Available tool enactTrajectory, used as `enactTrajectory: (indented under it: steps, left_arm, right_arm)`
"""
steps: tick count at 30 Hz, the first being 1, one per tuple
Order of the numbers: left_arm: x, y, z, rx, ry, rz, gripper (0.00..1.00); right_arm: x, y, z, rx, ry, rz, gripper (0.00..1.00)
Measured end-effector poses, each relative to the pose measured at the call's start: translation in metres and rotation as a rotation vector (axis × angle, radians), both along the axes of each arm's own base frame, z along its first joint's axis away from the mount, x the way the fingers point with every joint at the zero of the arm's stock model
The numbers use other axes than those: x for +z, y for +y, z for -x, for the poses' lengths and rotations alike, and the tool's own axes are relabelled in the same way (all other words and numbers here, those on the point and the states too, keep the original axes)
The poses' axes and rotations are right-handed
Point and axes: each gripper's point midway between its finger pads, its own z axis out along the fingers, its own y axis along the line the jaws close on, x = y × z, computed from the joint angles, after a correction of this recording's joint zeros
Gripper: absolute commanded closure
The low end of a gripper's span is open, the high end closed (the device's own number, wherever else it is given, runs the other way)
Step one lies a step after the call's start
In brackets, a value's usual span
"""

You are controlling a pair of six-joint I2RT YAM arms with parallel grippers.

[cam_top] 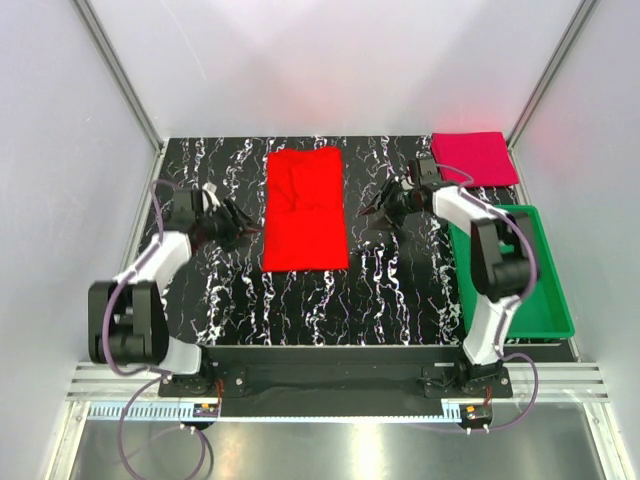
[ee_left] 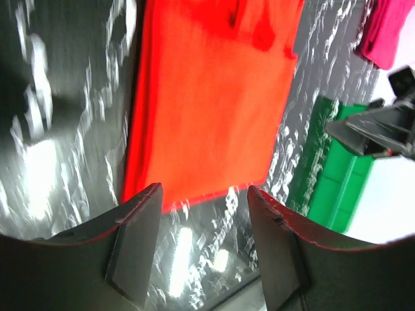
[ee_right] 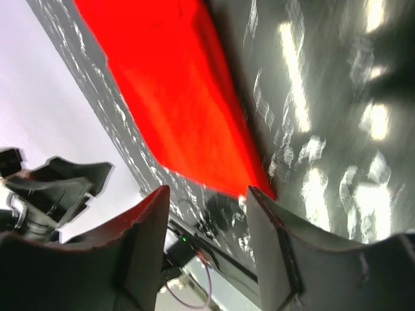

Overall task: Fold and stack the t-shirts
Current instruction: Fold the tshirt

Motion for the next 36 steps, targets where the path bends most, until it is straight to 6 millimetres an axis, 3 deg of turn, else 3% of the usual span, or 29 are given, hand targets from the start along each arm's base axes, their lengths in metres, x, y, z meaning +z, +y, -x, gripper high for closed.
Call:
enactTrajectory:
  steps: [2, 5, 9, 13, 18, 21, 25, 36]
  left_arm:
    - [-0.008, -0.004, 0.022, 0.037, 0.03, 0.03, 0.41]
    - [-0.046, -0.009, 0.061, 0.112, 0.17, 0.061, 0.42]
    - [-0.072, -0.017, 0.093, 0.148, 0.262, 0.057, 0.44]
    - [-0.086, -0.016, 0.101, 0.219, 0.273, 0.077, 0.44]
    - [-0.089, -0.019, 0.086, 0.283, 0.261, 0.138, 0.48]
    - [-0.091, -0.02, 0.076, 0.329, 0.256, 0.179, 0.55]
    - [-0.094, -0.021, 0.069, 0.377, 0.27, 0.229, 0.56]
    - [-0.095, -0.017, 0.063, 0.463, 0.281, 0.264, 0.59]
  right_arm:
    - [0.012, 0.008, 0.025, -0.014, -0.021, 0.017, 0.41]
    - [0.015, 0.027, 0.062, -0.023, -0.018, 0.015, 0.4]
    - [-0.007, 0.053, 0.108, -0.056, 0.027, 0.031, 0.4]
    - [-0.028, 0.064, 0.133, -0.122, 0.021, 0.037, 0.4]
    - [-0.038, 0.058, 0.124, -0.25, -0.005, 0.023, 0.42]
    - [-0.035, 0.058, 0.112, -0.31, -0.035, 0.0, 0.49]
    - [-0.039, 0.057, 0.103, -0.374, -0.041, -0.022, 0.53]
    - [-0.057, 0.057, 0.11, -0.436, 0.009, -0.017, 0.52]
